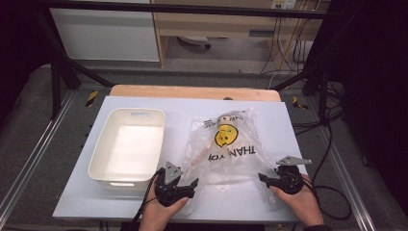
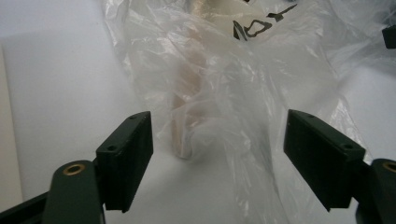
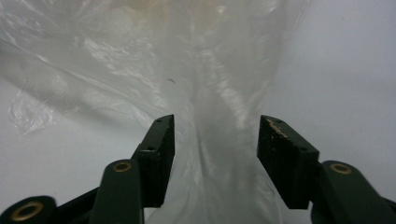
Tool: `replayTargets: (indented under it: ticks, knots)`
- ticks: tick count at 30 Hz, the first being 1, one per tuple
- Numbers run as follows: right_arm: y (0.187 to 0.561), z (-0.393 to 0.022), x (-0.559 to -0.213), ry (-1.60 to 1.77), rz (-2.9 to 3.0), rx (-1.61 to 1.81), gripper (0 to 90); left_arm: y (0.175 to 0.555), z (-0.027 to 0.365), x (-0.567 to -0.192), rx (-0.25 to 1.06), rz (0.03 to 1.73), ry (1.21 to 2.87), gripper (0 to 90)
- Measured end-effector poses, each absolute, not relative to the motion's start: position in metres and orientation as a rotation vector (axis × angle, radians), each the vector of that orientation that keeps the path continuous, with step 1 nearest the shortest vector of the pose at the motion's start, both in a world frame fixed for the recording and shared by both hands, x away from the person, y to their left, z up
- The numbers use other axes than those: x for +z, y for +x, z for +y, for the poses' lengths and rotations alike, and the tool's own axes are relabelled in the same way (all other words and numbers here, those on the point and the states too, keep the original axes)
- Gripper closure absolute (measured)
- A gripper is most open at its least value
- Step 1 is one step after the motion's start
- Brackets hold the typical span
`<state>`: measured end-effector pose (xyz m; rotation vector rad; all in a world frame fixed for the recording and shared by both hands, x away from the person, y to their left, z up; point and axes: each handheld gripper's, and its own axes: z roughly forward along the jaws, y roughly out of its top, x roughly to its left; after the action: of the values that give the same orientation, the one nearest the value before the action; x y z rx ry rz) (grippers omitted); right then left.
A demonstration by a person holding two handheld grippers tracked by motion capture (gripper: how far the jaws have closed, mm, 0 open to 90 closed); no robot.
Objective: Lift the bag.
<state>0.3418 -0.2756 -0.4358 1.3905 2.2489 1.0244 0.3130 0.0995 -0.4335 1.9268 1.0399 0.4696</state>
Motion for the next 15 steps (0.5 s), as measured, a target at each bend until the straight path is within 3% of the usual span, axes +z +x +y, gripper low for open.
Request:
replayTargets:
  ticks: [7, 15]
  knots:
    - [0.345, -0.273, -0.425, 1.355, 2.188, 1.071, 19.3, 0.316, 0.103, -0.415, 0.428, 1.023, 1.848, 21.6]
    - [0.351, -0.269, -0.400, 1.301, 2.083, 1.135, 8.4, 0.324, 0.118, -0.390, 0.423, 1.023, 1.792, 18.9]
